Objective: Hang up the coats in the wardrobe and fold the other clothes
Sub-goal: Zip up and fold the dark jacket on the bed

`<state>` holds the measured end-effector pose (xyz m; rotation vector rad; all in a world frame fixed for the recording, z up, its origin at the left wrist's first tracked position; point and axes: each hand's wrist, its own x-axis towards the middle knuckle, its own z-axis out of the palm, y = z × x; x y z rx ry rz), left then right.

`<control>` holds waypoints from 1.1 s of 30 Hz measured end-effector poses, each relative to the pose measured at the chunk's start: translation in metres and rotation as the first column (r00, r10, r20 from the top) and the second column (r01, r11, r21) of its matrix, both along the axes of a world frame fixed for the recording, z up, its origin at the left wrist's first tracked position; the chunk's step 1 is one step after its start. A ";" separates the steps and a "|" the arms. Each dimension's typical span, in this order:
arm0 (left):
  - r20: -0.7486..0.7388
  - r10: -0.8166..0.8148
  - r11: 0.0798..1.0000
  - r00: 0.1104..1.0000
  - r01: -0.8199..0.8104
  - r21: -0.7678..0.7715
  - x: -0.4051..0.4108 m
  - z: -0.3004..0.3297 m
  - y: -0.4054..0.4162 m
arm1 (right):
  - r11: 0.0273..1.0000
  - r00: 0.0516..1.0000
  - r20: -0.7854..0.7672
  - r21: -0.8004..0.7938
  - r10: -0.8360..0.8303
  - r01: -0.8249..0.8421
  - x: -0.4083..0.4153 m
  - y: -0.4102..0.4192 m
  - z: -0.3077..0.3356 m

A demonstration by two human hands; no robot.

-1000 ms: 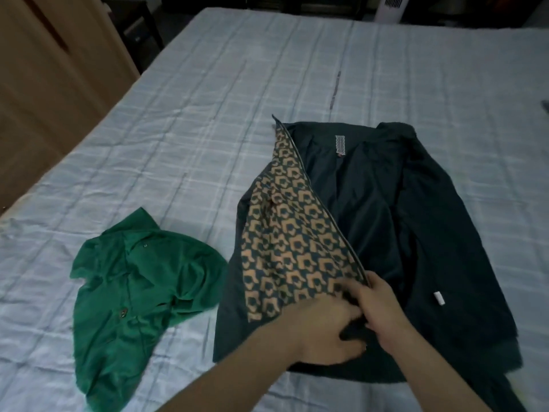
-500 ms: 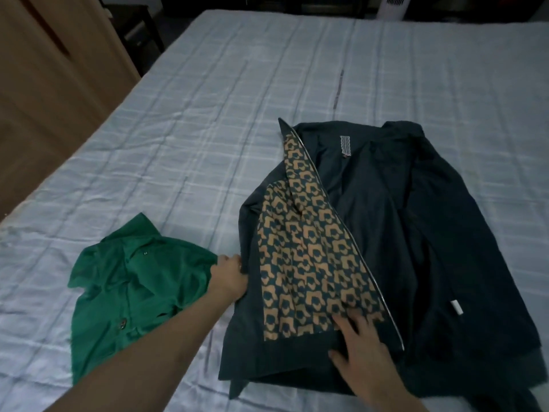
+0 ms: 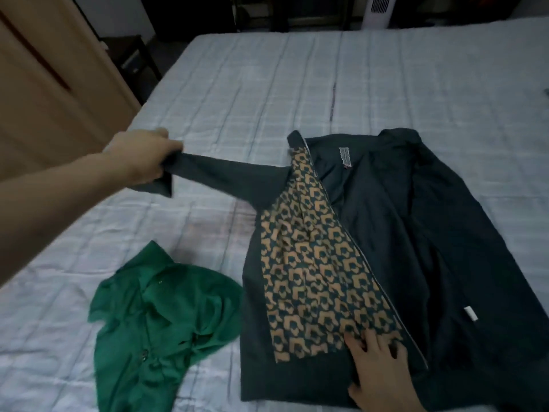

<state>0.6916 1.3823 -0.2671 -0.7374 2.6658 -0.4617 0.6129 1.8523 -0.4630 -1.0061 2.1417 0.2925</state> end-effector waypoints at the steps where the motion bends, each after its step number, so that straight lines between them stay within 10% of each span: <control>1: 0.132 0.019 0.989 0.991 0.001 -0.145 0.008 -0.003 -0.008 | 1.000 1.000 0.012 0.002 0.027 -0.027 0.001 -0.001 0.000; 6: 0.468 0.226 0.937 0.854 -0.058 -0.345 0.044 -0.075 0.005 | 0.994 0.991 0.093 -0.054 0.101 -0.096 0.009 -0.008 -0.001; 11: 0.062 -0.181 0.966 0.982 0.166 0.199 0.036 -0.136 0.116 | 0.992 0.980 0.163 -0.083 0.112 -0.100 0.008 -0.010 -0.004; 16: -0.132 -0.550 0.543 0.824 0.473 0.694 0.078 -0.178 0.254 | 0.970 0.966 0.116 -0.092 0.233 -0.223 -0.002 0.006 -0.005; 30: 0.288 -0.309 0.783 0.906 0.071 0.617 0.146 -0.197 0.298 | 0.960 0.962 0.188 -0.238 0.196 -0.149 0.019 0.012 -0.003; 33: 0.318 -0.308 0.767 0.896 0.037 0.641 0.131 -0.200 0.303 | 0.908 0.988 0.014 -0.397 0.154 -0.136 0.017 0.002 -0.006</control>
